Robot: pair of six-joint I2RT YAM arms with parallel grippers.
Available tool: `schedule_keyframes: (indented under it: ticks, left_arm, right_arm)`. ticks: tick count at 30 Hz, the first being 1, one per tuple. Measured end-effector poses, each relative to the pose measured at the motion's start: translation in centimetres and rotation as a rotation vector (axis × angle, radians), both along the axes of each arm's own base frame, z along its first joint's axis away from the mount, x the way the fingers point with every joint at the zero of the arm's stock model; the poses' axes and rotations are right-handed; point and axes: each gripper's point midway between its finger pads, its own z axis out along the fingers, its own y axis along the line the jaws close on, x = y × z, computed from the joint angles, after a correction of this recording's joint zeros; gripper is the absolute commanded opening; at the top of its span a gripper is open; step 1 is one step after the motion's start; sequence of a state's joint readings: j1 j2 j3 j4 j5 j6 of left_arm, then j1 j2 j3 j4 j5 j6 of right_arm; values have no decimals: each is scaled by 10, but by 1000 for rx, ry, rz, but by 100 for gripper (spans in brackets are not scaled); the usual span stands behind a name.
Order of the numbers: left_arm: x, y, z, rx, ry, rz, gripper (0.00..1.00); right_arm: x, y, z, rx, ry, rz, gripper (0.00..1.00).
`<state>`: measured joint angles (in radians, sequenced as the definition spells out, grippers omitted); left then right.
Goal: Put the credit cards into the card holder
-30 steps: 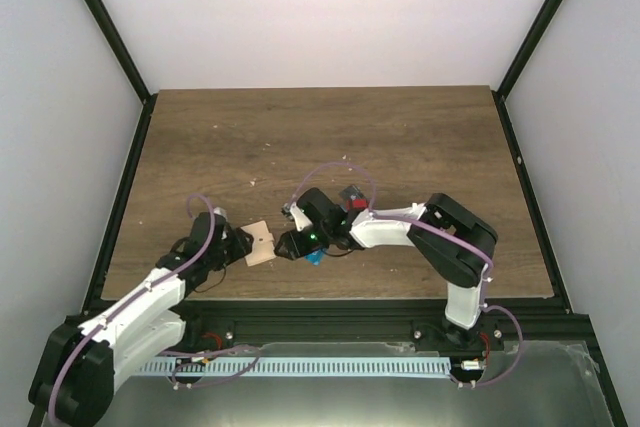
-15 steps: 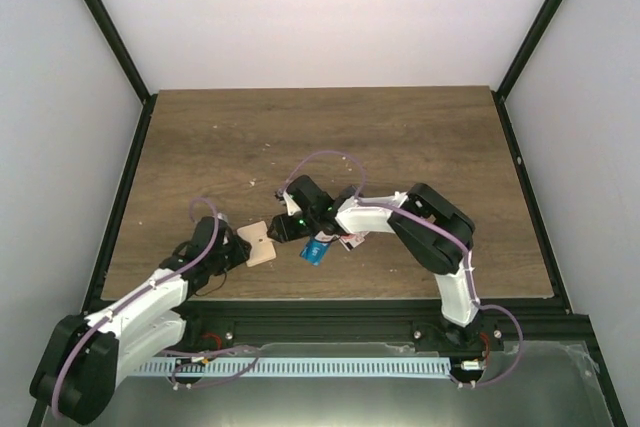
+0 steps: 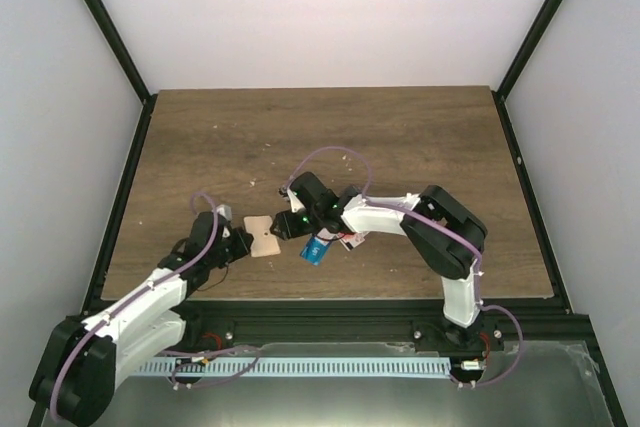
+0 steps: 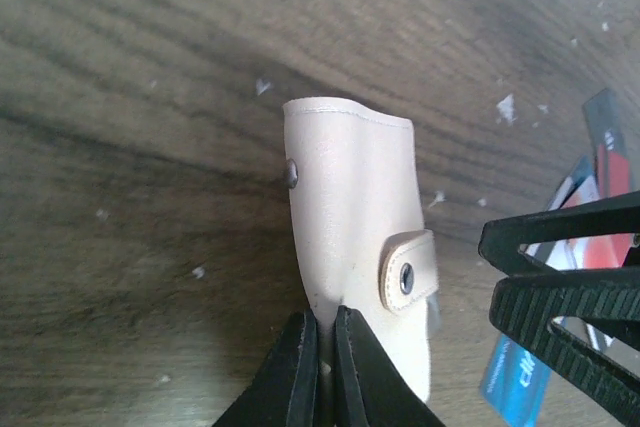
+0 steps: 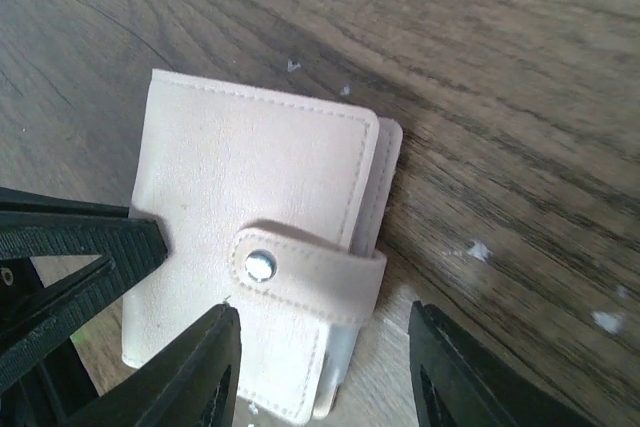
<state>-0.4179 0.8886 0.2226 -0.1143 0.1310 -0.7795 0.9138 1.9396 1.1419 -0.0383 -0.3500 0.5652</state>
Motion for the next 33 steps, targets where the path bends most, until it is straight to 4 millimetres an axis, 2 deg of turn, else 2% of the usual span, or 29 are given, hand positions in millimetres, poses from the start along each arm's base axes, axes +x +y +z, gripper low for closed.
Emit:
schedule_keyframes:
  ticks: [5,10,14,19,26,33]
  left_arm:
    - [9,-7,17,6,-35,-28,4]
    - [11,-15,26,24,-48,-58,4]
    - [10,-21,32,40,-62,-81,4]
    - [9,-26,38,60,-72,-102,4]
    - [6,-25,37,92,-70,-106,4]
    - [5,-26,40,100,-74,-110,4]
  right_arm:
    - [-2,-4,15,-32,-38,-24,50]
    - [-11,7,25,-60,-63,-14,50]
    - [-9,13,32,-65,-82,-22,50]
    - [0,14,28,-96,-99,-49,50]
    - [2,6,8,-160,-87,-66,50]
    - [2,7,8,-156,-85,-68,50]
